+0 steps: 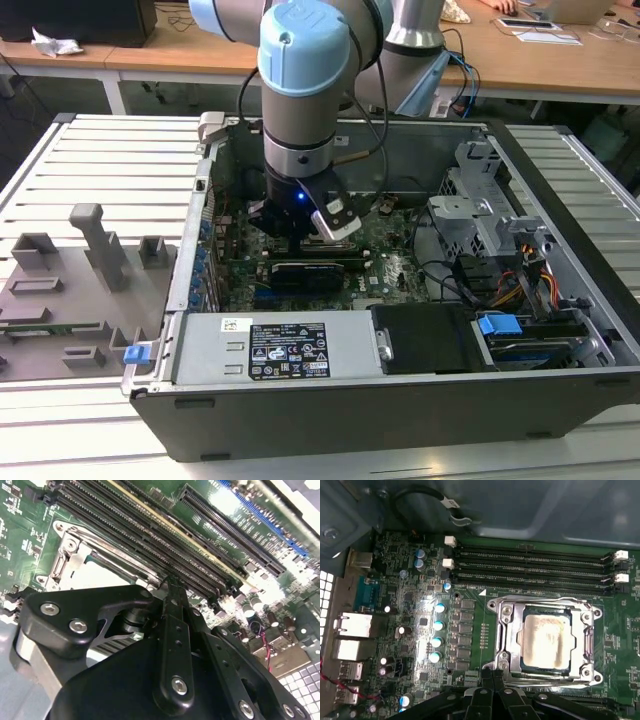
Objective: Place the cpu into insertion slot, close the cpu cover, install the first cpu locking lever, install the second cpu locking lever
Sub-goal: 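Install the second cpu locking lever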
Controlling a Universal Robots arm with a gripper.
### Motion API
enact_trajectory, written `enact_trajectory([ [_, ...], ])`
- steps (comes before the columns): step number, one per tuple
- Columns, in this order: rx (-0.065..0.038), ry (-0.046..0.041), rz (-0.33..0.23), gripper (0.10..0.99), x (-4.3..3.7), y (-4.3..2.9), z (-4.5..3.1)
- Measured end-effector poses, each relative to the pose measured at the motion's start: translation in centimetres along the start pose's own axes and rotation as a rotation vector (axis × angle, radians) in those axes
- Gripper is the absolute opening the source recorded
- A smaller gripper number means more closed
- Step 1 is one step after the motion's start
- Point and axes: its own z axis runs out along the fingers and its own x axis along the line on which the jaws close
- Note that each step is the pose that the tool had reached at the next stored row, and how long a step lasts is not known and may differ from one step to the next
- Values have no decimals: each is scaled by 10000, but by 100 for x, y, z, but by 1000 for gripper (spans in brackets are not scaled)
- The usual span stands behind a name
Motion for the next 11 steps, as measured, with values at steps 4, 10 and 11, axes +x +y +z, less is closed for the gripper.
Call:
enact_trajectory([
  [4, -156, -14, -1, 106, 3, -2, 25],
  [10, -208, -18, 0, 106, 37, -11, 10],
  [11, -207, -16, 0, 106, 36, -8, -8],
])
